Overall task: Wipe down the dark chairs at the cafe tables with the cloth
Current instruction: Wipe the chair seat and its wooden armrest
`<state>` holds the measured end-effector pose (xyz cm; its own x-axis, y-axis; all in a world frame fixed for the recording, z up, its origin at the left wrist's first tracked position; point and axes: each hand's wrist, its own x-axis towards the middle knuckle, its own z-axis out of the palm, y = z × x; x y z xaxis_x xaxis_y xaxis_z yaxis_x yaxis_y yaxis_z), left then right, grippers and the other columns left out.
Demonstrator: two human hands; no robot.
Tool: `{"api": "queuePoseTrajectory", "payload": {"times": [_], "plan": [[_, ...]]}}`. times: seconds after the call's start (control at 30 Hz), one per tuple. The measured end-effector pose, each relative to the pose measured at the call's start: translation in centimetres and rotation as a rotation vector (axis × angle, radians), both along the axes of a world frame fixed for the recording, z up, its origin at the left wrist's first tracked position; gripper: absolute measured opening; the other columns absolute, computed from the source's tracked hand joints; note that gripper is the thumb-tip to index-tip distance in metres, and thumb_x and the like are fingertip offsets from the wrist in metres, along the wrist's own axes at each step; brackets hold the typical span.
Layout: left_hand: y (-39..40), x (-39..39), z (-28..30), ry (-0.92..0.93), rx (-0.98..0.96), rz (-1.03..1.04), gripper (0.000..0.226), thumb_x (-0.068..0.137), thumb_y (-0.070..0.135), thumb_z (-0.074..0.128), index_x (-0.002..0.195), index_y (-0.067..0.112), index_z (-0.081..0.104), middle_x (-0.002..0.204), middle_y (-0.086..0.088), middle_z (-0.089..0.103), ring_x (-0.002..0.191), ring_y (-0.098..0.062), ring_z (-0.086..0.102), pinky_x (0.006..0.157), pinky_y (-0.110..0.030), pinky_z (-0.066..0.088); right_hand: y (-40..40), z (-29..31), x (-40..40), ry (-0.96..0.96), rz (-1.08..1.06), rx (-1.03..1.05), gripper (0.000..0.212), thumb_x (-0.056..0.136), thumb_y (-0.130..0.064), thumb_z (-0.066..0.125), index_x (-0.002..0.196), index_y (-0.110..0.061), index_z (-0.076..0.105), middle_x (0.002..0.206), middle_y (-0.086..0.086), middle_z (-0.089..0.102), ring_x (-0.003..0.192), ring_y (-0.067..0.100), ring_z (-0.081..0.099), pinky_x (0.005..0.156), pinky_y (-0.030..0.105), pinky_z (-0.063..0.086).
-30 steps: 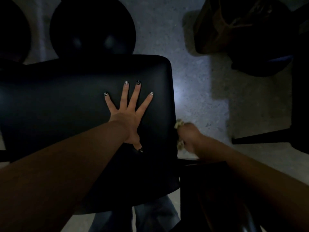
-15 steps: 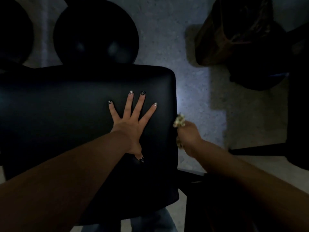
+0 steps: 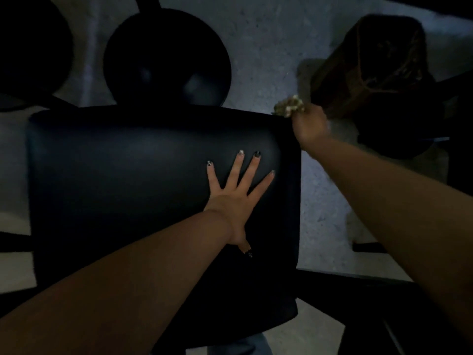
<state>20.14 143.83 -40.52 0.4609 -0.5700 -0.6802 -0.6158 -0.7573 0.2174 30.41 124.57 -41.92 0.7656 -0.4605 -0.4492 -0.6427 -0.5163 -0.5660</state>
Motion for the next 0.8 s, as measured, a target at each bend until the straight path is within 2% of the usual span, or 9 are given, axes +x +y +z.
{"api": "queuePoseTrajectory", "payload": {"times": [0.1,0.17,0.27,0.33,0.4,0.5,0.67,0.73,0.8], "plan": [[2.5,0.6,0.7,0.036,-0.115,0.006,0.144,0.062,0.066,0.075,0.147,0.022,-0.032,0.14,-0.009,-0.055,0.129,-0.028,-0.05,0.101,-0.068,-0.023,-0.1,0.2,0.8,0.141,0.258,-0.169,0.036,0.098,-0.024,0.048,0.126,-0.004,0.055,0.129,0.022,0.056,0.119,0.037,0.051,0.092,0.032,0.039],[5.4,1.8,1.3,-0.014,-0.123,0.02,0.14,0.062,0.064,0.076,0.149,0.023,-0.025,0.141,-0.009,-0.053,0.136,-0.03,-0.042,0.109,-0.068,-0.011,-0.3,0.2,1.2,0.215,0.332,-0.185,0.038,0.099,-0.028,0.048,0.125,-0.003,0.056,0.128,0.024,0.056,0.116,0.036,0.053,0.093,0.036,0.04],[11.1,4.6,2.0,-0.123,0.026,-0.02,0.147,0.051,0.076,0.073,0.146,0.03,-0.028,0.145,-0.01,-0.049,0.136,-0.041,-0.039,0.102,-0.079,0.005,0.4,0.1,2.1,0.285,0.324,-0.154,0.04,0.1,-0.032,0.046,0.119,0.0,0.061,0.122,0.027,0.059,0.099,0.029,0.058,0.073,0.032,0.042],[15.2,6.1,2.0,-0.124,0.121,-0.054,0.147,0.05,0.079,0.07,0.141,0.036,-0.036,0.145,-0.007,-0.05,0.135,-0.045,-0.038,0.101,-0.081,0.01,1.4,0.0,2.9,0.322,0.321,-0.189,0.042,0.1,-0.034,0.044,0.118,0.001,0.06,0.123,0.027,0.058,0.108,0.038,0.057,0.08,0.034,0.043],[17.9,6.6,1.6,-0.098,0.137,-0.077,0.146,0.054,0.076,0.072,0.137,0.039,-0.043,0.142,-0.003,-0.054,0.135,-0.043,-0.039,0.101,-0.08,0.015,3.2,0.1,3.7,0.352,0.384,-0.253,0.044,0.1,-0.034,0.043,0.122,0.001,0.058,0.129,0.025,0.055,0.116,0.039,0.052,0.091,0.034,0.04],[18.8,6.4,0.8,-0.11,0.087,-0.076,0.144,0.058,0.071,0.074,0.138,0.039,-0.041,0.142,-0.002,-0.054,0.135,-0.04,-0.041,0.102,-0.08,0.013,8.0,-0.4,5.2,0.352,0.535,-0.26,0.052,0.101,-0.042,0.038,0.135,-0.004,0.049,0.142,0.017,0.046,0.127,0.032,0.046,0.105,0.03,0.033],[19.6,6.3,0.4,-0.139,0.064,-0.016,0.147,0.056,0.076,0.072,0.139,0.031,-0.041,0.148,-0.007,-0.046,0.138,-0.035,-0.037,0.111,-0.071,0.007,18.6,-0.6,7.6,0.177,0.732,-0.187,0.044,0.1,-0.037,0.039,0.127,-0.008,0.057,0.135,0.015,0.053,0.121,0.031,0.051,0.097,0.029,0.038],[20.0,6.6,0.9,-0.12,0.118,0.103,0.151,0.053,0.079,0.072,0.141,0.026,-0.039,0.146,-0.013,-0.047,0.137,-0.041,-0.037,0.114,-0.067,0.007,19.0,-0.6,7.5,0.176,0.803,-0.243,0.044,0.101,-0.035,0.038,0.127,-0.006,0.056,0.135,0.018,0.053,0.121,0.033,0.051,0.095,0.03,0.038],[20.6,7.1,1.5,-0.07,0.189,0.23,0.154,0.051,0.079,0.074,0.141,0.026,-0.04,0.143,-0.016,-0.049,0.135,-0.049,-0.035,0.113,-0.068,0.009,16.8,-0.9,7.3,0.253,0.814,-0.296,0.048,0.102,-0.037,0.032,0.132,-0.006,0.053,0.139,0.018,0.049,0.124,0.033,0.048,0.099,0.032,0.035]]}}
